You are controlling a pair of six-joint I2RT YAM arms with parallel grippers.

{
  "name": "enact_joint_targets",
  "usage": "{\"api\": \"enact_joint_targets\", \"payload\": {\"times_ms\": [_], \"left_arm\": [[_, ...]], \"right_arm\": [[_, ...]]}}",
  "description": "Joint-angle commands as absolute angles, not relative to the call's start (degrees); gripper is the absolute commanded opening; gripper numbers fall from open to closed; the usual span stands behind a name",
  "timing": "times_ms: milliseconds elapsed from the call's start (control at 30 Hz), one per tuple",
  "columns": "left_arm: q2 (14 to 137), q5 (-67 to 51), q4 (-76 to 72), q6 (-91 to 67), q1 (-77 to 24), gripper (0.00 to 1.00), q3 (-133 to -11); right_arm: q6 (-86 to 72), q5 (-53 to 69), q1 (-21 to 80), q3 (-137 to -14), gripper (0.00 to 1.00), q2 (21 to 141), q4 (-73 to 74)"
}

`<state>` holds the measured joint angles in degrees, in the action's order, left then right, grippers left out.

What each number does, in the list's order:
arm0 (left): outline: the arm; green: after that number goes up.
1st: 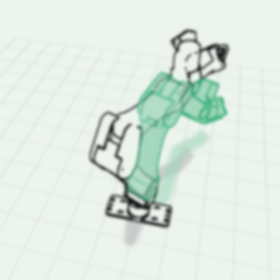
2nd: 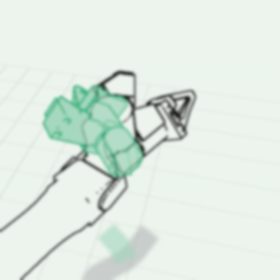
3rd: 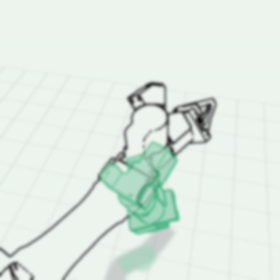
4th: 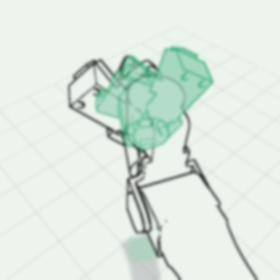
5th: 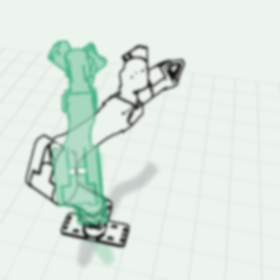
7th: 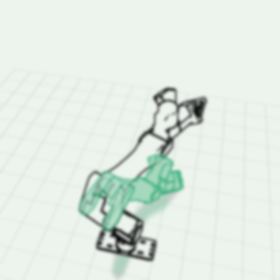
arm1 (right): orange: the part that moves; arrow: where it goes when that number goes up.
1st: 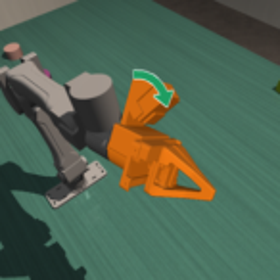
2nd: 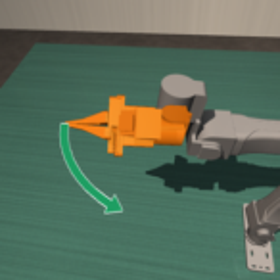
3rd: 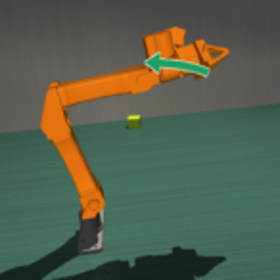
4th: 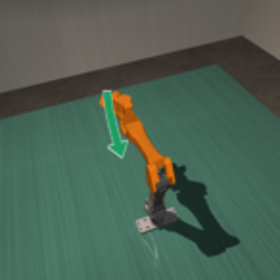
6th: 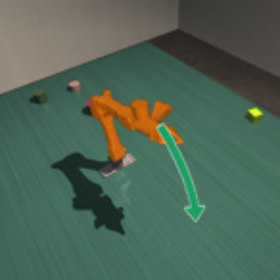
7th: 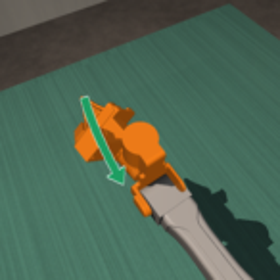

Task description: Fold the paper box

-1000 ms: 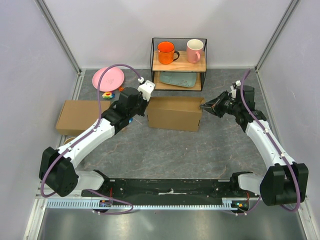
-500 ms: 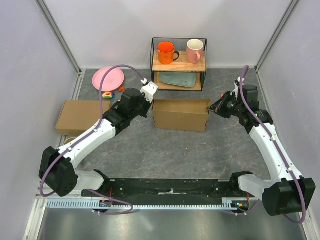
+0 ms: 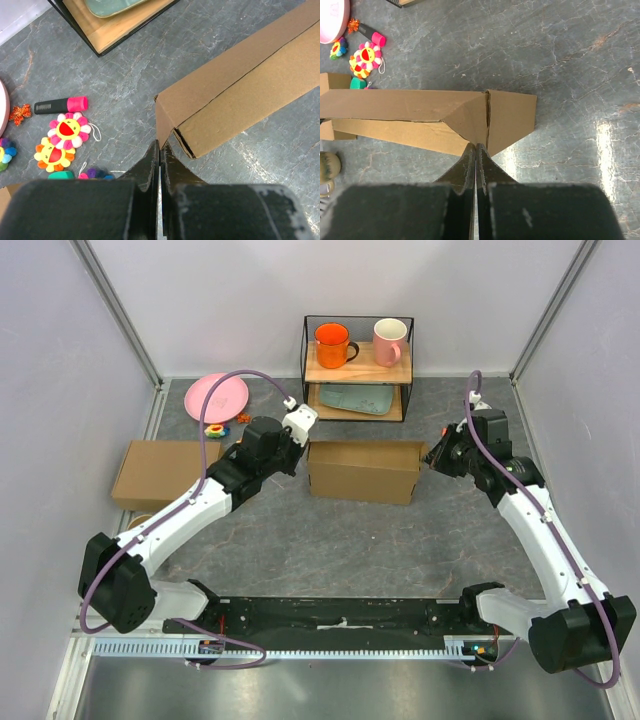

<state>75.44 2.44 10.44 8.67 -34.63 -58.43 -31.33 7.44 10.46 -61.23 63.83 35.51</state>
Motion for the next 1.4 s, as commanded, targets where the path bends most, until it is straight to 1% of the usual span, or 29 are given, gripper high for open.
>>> {"api": "enact_joint_targets", "payload": {"times_ms": [0,300,567,1033,1367], "left_arm": [[76.7,4.1,13.4,8.4,-34.1,0.02,-59.2],[75.6,0.5,13.5,4.3,-34.1,0.02,-60.6],[74.5,-3.2,13.4,0.5,-34.1,0.02,-62.4],[74.0,-3.4,13.0,-11.9,-33.3,0.02,-64.7],[72.6,-8.6,11.0,-19.6,-30.8,0.02,-63.3]], "right_arm": [[-28.8,0.4,10.3,-62.8,0.00,63.7,35.6],[-29.2,-2.4,12.2,-57.3,0.00,62.1,32.7],[-28.1,-4.5,13.0,-54.9,0.00,61.5,32.2],[-27.2,-7.6,15.5,-52.8,0.00,62.7,31.3],[-27.9,-10.2,19.0,-48.7,0.00,63.4,29.3]]}}
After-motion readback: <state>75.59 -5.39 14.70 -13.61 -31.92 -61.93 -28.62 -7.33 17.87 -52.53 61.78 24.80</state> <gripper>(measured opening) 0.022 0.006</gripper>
